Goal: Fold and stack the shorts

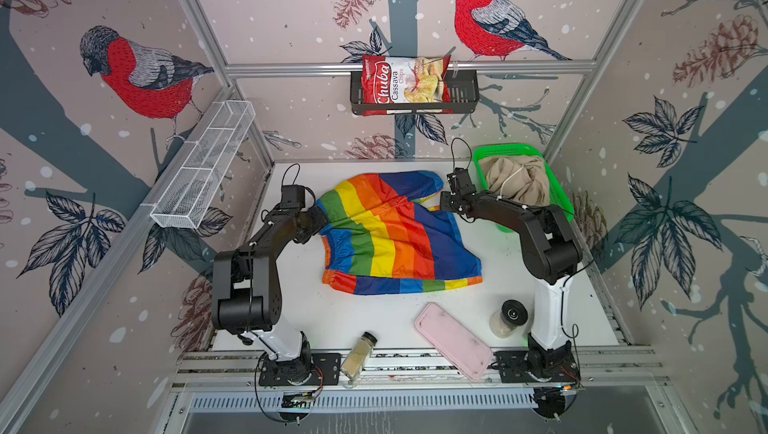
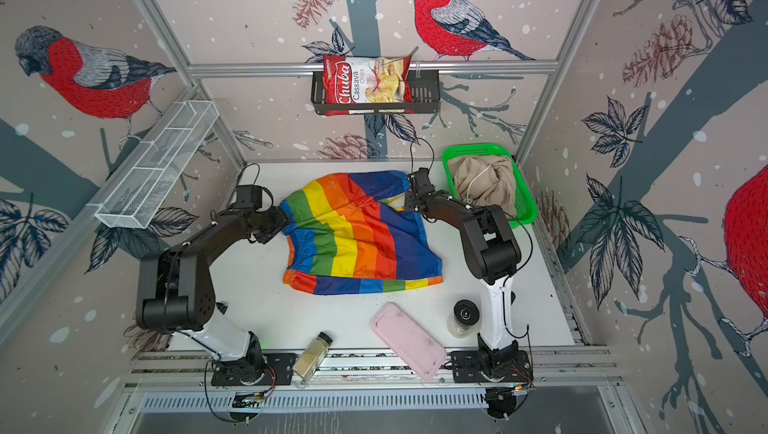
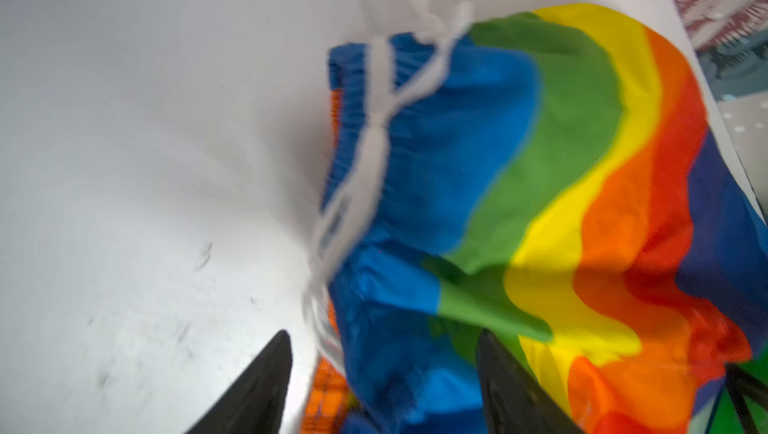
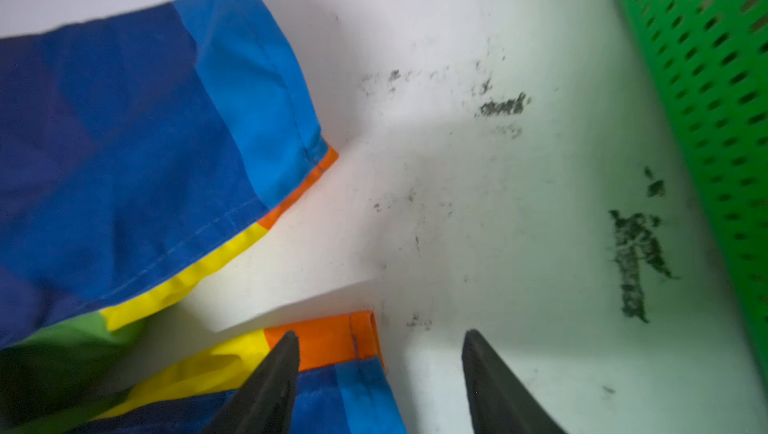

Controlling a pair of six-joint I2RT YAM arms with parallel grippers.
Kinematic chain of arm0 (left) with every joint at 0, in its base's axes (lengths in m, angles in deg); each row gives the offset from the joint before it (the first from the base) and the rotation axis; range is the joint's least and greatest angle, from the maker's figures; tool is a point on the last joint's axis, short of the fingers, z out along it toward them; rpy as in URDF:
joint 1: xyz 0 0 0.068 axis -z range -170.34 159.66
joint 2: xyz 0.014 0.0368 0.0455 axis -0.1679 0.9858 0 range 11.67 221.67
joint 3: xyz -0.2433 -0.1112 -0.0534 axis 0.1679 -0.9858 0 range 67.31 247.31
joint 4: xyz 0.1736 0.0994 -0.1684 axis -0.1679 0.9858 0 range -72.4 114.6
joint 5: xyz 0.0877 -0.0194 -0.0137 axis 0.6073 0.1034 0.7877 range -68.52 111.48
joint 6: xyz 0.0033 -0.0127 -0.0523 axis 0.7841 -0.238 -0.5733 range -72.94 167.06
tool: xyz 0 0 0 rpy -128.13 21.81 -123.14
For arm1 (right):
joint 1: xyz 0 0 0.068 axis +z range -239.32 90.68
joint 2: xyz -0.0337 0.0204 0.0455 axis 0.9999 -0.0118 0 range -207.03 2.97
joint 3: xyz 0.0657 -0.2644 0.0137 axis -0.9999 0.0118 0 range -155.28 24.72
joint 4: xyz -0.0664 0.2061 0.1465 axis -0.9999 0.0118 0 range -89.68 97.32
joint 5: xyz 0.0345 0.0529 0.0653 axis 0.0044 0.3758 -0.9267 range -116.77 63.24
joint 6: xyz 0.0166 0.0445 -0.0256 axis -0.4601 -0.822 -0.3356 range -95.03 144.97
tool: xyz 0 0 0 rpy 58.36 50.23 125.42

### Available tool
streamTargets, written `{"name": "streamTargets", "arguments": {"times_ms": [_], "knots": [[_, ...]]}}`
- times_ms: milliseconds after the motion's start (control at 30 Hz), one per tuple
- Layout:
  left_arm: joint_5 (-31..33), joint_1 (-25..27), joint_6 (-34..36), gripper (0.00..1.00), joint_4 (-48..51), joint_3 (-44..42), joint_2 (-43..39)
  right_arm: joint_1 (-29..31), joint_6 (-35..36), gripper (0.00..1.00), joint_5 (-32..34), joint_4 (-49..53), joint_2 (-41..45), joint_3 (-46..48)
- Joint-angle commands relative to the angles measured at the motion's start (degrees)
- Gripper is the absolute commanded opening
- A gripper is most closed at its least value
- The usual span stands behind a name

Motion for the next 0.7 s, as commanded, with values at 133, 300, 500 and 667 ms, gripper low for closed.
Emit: {"name": "streamTargets", "arguments": {"times_ms": [133,300,500,667], "knots": [[6.39,8.03,2.2,0.7,5.26,-4.54,-5.49,-0.02,-0.74,0.46,-5.54,-0.28,-1.91,0.42],[5.45,10.84,0.79,0.7,2.92,-10.27,-3.76,-1.72,-1.47,0.08,-8.95,-0.69,-2.97,0.07],[4.73,11.2,0.66,0.23,0.36,-13.56,-0.87,-4.53,-0.71,0.0,-7.39,0.09,-1.07,-2.83],[6.42,11.25,1.43,0.0,0.11,-14.75,1.22,-6.4,1.16,0.0,-1.58,1.41,1.48,-6.77]]}}
